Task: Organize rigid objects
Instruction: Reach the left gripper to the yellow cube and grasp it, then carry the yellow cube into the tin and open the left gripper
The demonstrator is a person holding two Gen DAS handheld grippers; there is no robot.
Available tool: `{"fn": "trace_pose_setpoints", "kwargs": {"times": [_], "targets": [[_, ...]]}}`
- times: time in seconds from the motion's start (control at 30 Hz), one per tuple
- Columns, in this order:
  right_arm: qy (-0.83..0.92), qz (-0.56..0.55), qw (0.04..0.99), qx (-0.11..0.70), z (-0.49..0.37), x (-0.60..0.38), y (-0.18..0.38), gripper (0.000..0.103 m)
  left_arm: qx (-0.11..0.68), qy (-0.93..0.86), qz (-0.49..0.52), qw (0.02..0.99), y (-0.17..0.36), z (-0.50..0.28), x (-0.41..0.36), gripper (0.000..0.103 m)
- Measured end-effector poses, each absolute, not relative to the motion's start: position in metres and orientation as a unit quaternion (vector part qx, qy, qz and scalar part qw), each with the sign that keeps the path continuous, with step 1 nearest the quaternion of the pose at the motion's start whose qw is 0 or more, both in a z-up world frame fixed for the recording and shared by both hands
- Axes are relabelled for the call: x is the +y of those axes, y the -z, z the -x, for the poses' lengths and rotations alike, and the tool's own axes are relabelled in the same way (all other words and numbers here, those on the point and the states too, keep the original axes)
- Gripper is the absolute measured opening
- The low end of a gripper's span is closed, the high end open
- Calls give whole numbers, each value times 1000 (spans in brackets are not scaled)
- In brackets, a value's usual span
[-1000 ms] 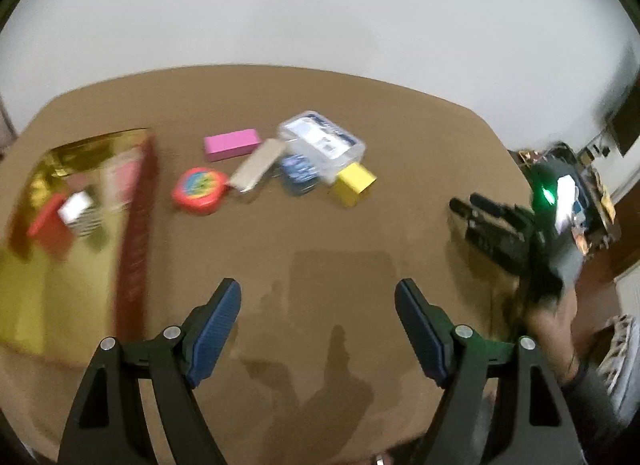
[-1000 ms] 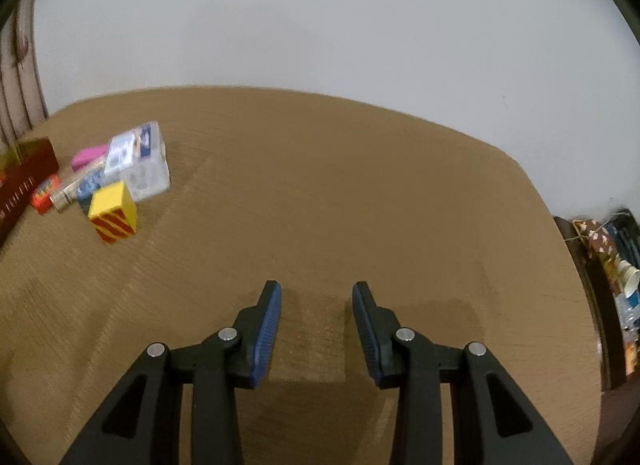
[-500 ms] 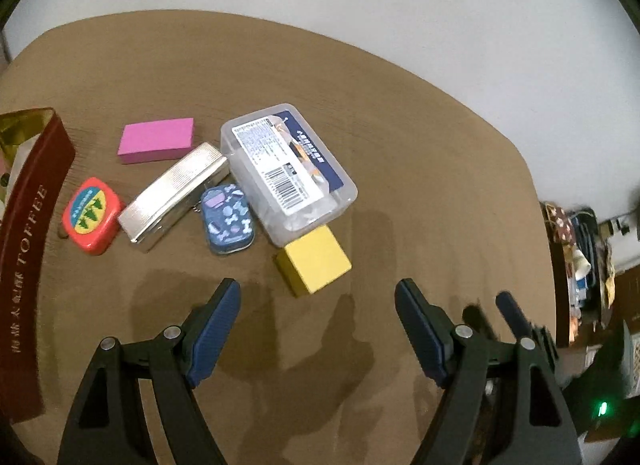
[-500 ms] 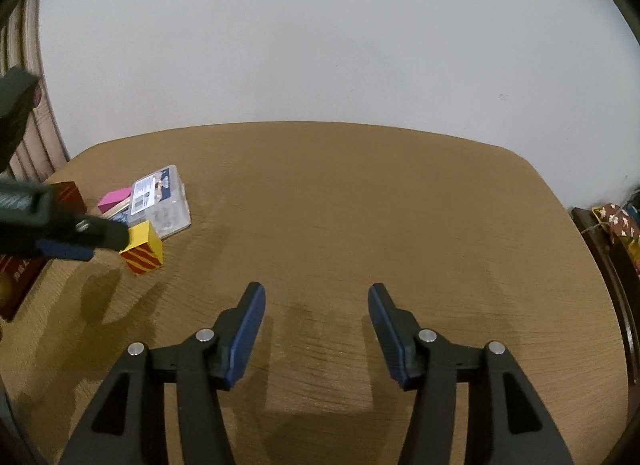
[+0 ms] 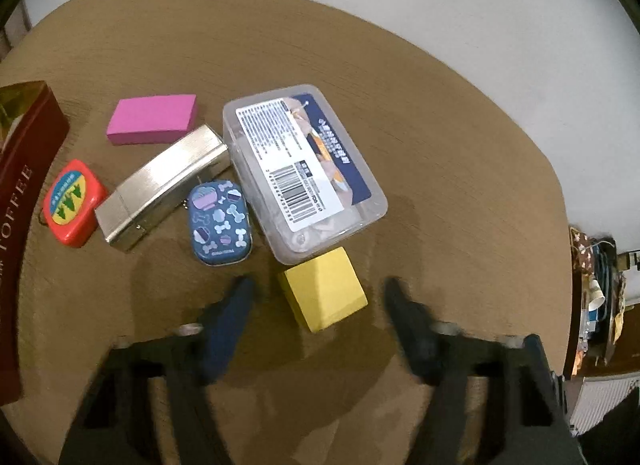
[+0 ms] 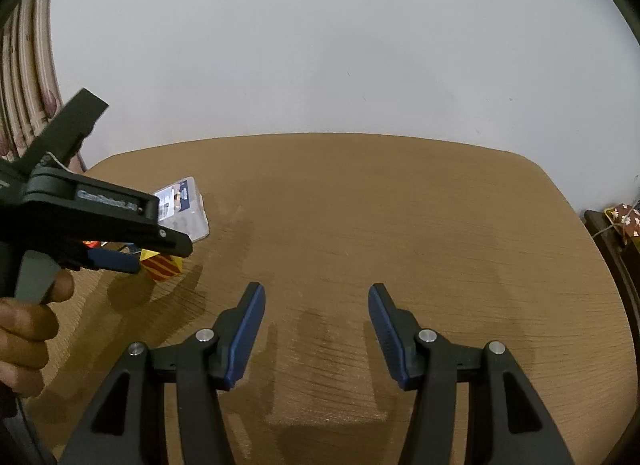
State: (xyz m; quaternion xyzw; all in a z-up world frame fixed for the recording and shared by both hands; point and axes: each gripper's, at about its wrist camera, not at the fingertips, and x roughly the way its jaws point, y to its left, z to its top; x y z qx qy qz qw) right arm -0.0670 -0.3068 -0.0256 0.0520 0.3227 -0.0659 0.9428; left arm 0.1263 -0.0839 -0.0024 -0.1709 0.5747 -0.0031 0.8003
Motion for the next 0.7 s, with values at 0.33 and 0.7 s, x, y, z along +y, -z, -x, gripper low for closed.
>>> {"fn": "trace_pose_setpoints", "kwargs": {"times": [0.33,0.7], "targets": [[67,-77,942,319,75,-319,19,55,571,24,184,800,-6,-107,-86,26],[74,-77,935,339,66,-323,22,55,546,16,177,819,-55,-29,-16,26]]}}
